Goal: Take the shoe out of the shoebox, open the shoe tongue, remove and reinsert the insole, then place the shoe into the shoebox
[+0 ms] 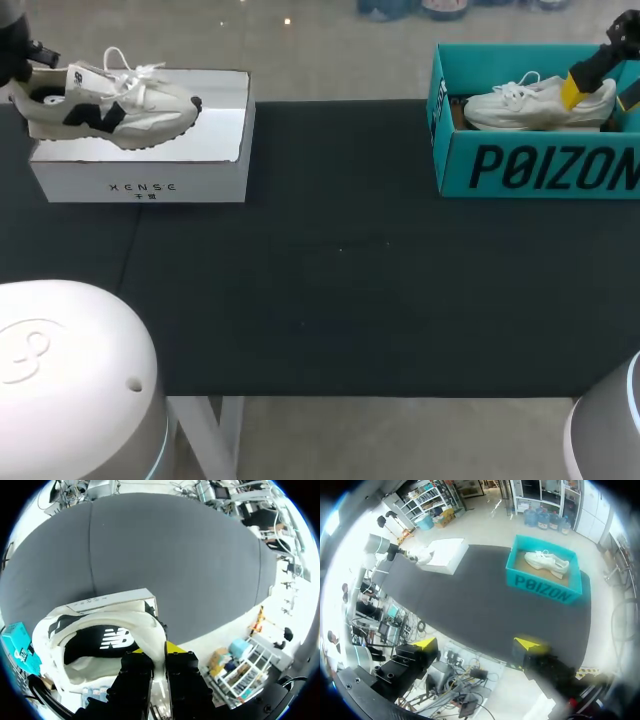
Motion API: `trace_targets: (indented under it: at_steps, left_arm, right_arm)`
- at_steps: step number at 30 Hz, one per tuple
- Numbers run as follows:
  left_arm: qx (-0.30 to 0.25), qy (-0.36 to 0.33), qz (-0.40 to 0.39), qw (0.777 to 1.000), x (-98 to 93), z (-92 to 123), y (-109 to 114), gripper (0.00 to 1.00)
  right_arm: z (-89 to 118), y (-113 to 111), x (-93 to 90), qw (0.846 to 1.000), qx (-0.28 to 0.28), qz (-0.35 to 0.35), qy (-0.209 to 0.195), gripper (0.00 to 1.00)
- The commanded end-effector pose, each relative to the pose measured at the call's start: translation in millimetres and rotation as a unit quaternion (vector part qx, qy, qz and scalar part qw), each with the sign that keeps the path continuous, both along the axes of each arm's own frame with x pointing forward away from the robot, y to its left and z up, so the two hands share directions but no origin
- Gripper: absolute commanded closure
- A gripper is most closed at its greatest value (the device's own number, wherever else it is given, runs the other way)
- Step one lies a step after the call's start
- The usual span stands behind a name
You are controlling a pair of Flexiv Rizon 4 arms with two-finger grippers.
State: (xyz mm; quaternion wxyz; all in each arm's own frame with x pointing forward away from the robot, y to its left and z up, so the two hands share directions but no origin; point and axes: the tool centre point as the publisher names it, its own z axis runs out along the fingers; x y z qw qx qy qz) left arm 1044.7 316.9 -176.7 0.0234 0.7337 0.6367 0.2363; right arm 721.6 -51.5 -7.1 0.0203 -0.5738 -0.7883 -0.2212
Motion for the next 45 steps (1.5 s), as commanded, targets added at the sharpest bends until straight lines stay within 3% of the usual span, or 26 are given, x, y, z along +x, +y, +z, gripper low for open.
trace_targets:
  at_steps: [1, 10, 19, 34, 45]
  left_arm:
    - [0.002, 0.012, 0.001, 1.0, 35.8, -13.3, 3.0, 1.0]
    - [0.001, 0.04, -0.001, 0.999, 53.4, -51.1, -0.6, 1.0]
    - [-0.004, 0.059, -0.023, 0.998, 47.5, -78.6, -16.9, 1.0]
    - [-0.002, 0.067, -0.051, 0.996, 39.4, -113.2, -13.1, 1.0]
    - [-0.001, 0.066, -0.072, 0.995, 49.2, -140.0, -11.5, 1.0]
  right_arm:
    - [0.8, 0.4, 2.1, 1.0, -0.001, 0.0, 0.003, 0.0]
    - [0.8, 0.4, 2.1, 1.0, -0.001, 0.0, 0.003, 0.0]
    - [0.8, 0.4, 2.1, 1.0, -0.001, 0.0, 0.003, 0.0]
    - [0.8, 0.4, 2.1, 1.0, -0.001, 0.0, 0.003, 0.0]
    - [0.8, 0.4, 2.1, 1.0, -0.001, 0.0, 0.003, 0.0]
